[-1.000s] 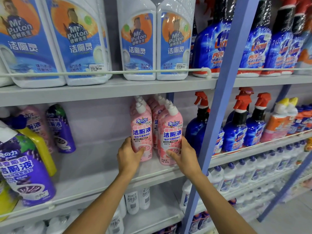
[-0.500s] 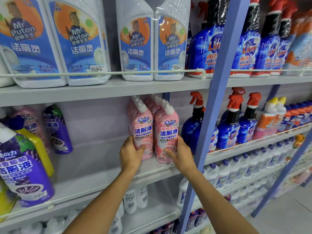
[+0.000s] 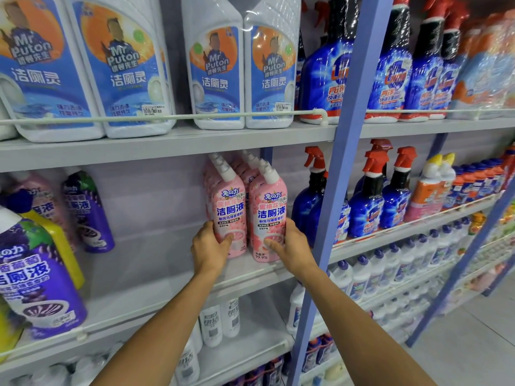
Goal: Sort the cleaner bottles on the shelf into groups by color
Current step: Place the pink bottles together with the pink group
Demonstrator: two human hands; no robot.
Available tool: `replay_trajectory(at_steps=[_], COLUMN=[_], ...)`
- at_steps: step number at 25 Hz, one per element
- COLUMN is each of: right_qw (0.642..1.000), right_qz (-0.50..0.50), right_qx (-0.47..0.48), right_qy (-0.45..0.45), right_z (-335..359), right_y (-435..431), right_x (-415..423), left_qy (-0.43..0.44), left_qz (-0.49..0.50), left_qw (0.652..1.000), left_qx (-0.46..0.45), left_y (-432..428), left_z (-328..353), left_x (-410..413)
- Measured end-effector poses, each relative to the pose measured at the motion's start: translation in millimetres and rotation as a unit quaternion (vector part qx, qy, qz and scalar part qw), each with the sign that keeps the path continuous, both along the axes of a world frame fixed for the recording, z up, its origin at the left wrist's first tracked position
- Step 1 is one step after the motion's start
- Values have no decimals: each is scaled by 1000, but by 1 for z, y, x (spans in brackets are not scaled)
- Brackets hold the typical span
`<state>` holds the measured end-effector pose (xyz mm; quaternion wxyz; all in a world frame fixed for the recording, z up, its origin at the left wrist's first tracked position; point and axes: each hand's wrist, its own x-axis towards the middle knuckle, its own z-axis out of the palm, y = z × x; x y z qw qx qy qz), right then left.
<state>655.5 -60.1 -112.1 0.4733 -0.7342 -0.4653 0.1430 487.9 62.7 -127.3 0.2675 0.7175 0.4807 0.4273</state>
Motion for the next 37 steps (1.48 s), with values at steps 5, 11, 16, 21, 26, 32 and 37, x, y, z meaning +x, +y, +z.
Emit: replay_trajectory(at_steps=[5,11,16,21,26,32,37], right_qw=[1000,1000,999,999,999,984,948], right_qz=[2,11,16,24,24,-41,-45], right_qx=[-10,-24,-28,-27,-32,-112,-202], right_qy=[-2,-4,-36,-29,-26,-129,-243], right_z=[3,11,13,11,12,-7,-6], right_y=[1,-2,-2,-2,-4,-13,-31], right_x=[0,3,12,13,12,-9,-28], left_qy=[5,3,2,6,4,174,407], left_qz=[4,0,-1,-7,-18,-119,-174], left_qw=[1000,999,998,999,999,977,896], left_qx=[-24,-45,-60,-52,-45,-37,25], left_y=[2,1,3,7,9,8,-10], left_z=[6,10,11,7,2,11,17], left_x=[-2,-2,-2,-3,-3,-25,-71])
